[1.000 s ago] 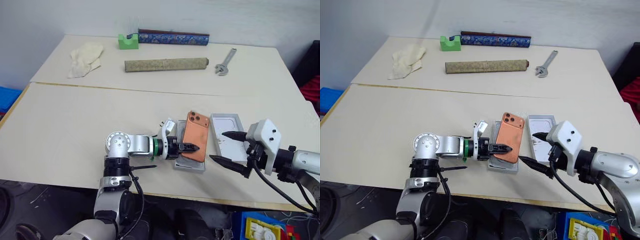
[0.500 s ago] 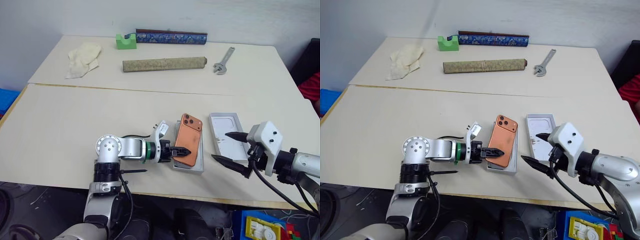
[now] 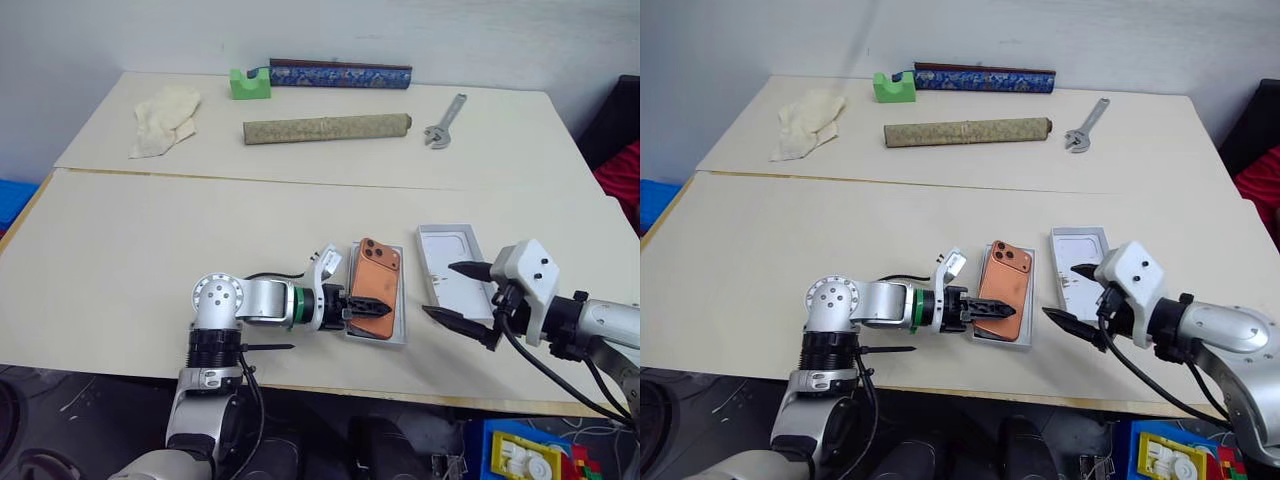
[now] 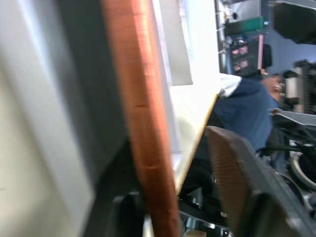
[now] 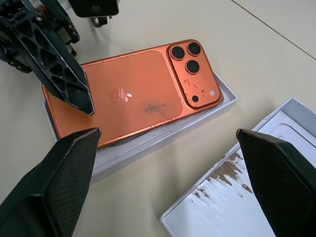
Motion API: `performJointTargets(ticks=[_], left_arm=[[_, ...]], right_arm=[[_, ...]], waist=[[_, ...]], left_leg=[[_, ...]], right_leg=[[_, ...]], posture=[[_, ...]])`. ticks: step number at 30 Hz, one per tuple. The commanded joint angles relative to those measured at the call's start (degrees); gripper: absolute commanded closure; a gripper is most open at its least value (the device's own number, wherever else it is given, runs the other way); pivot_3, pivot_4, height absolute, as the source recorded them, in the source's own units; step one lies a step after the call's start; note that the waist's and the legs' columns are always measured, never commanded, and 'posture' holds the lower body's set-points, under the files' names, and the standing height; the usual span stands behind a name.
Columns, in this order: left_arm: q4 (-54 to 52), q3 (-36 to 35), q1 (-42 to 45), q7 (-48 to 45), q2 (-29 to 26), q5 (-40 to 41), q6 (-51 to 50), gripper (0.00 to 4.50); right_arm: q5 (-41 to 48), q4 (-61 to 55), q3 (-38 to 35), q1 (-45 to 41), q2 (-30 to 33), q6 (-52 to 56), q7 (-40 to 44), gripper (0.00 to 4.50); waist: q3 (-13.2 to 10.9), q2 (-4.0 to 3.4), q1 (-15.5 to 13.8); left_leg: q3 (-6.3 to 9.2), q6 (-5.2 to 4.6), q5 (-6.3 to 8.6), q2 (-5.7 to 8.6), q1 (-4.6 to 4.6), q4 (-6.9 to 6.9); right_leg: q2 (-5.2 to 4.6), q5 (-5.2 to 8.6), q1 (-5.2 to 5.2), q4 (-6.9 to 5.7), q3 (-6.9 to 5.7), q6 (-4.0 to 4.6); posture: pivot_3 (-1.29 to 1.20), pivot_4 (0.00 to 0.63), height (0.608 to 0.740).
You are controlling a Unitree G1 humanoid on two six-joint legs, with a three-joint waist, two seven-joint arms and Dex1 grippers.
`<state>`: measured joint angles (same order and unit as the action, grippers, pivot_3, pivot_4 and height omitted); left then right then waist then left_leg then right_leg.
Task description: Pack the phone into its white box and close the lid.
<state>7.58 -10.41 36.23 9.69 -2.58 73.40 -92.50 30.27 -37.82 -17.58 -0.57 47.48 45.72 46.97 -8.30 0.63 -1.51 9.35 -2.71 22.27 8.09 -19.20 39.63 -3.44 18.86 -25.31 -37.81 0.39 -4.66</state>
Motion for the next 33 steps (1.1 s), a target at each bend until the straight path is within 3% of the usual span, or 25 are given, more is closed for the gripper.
performJointTargets(ticks=[1, 5, 13, 21, 24, 27, 30, 33], left_arm=[[-3.5, 0.6, 1.9, -4.3, -3.3, 3.7, 0.0, 1.22], [-6.2, 3.4, 4.1, -11.7, -9.2, 6.4, 0.0, 0.03], [-13.6, 11.1, 4.3, -21.4, -14.5, 2.6, 0.3, 0.03], [-20.4, 20.0, 4.3, -35.6, -27.8, -8.2, 7.2, 0.03], [-24.2, 22.0, 2.1, -47.0, -34.9, -15.2, 18.9, 0.03], [-27.4, 21.4, -3.6, -58.8, -39.6, -25.6, 39.0, 0.03], [-26.7, 20.0, -9.6, -66.9, -40.0, -35.3, 59.7, 0.03], [-23.6, 18.1, -12.1, -71.5, -38.9, -39.1, 70.4, 0.03]], right_arm=[[-0.7, -0.5, 1.1, -0.5, 0.8, -1.5, -1.1, 0.00], [-0.1, -0.8, 3.3, -2.2, 0.3, -1.0, -2.4, 0.00], [0.7, -0.9, 4.0, -3.2, 0.7, -0.8, -2.9, 0.00], [0.8, -1.3, 2.7, -1.3, 1.6, -1.0, -2.9, 0.00], [0.8, -1.4, 3.0, -0.9, 1.7, -0.7, -3.5, 0.00], [0.4, -0.9, 3.8, -1.7, 1.3, 2.4, -6.6, 0.00], [-0.6, 1.0, 5.9, -5.0, -0.8, 8.5, -13.0, 0.00], [-2.6, 3.9, 8.6, -9.2, -4.0, 13.0, -19.2, 0.00]], waist=[[0.0, 0.01, 0.1], [0.0, 0.02, 0.1], [0.0, 0.01, -0.1], [0.0, 0.01, 0.2], [0.0, 0.00, 0.2], [0.0, -0.01, 0.1], [0.0, -0.01, 0.0], [0.0, -0.01, 0.0]], left_leg=[[-0.02, 0.00, 0.00, 0.00, 0.00, 0.00], [-0.14, 0.02, 0.01, 0.00, 0.01, 0.00], [-0.12, 0.03, 0.02, 0.02, 0.01, 0.02], [-0.18, 0.03, 0.03, 0.02, 0.06, -0.01], [-0.18, 0.03, 0.03, 0.02, 0.05, -0.03], [-0.18, 0.04, 0.03, 0.02, 0.06, -0.11], [-0.21, 0.04, 0.03, 0.02, 0.04, -0.19], [-0.23, 0.03, 0.03, 0.01, 0.04, -0.34]], right_leg=[[0.00, 0.00, 0.00, -0.01, 0.00, 0.00], [0.00, 0.00, -0.11, -0.04, 0.00, 0.00], [-0.04, -0.01, -0.13, -0.04, -0.05, 0.01], [-0.03, -0.01, -0.16, -0.01, -0.03, 0.00], [-0.04, -0.01, -0.19, 0.06, -0.04, 0.00], [-0.06, -0.01, -0.19, 0.13, -0.10, 0.00], [-0.08, -0.02, -0.17, 0.32, -0.13, 0.01], [-0.08, -0.02, -0.17, 0.40, -0.16, 0.01]], posture=[[0.00, 0.150, 0.740], [0.00, 0.150, 0.740], [0.00, 0.150, 0.740], [0.00, 0.150, 0.740], [0.00, 0.150, 0.740], [0.00, 0.150, 0.740], [0.00, 0.150, 0.740], [0.00, 0.150, 0.740]])
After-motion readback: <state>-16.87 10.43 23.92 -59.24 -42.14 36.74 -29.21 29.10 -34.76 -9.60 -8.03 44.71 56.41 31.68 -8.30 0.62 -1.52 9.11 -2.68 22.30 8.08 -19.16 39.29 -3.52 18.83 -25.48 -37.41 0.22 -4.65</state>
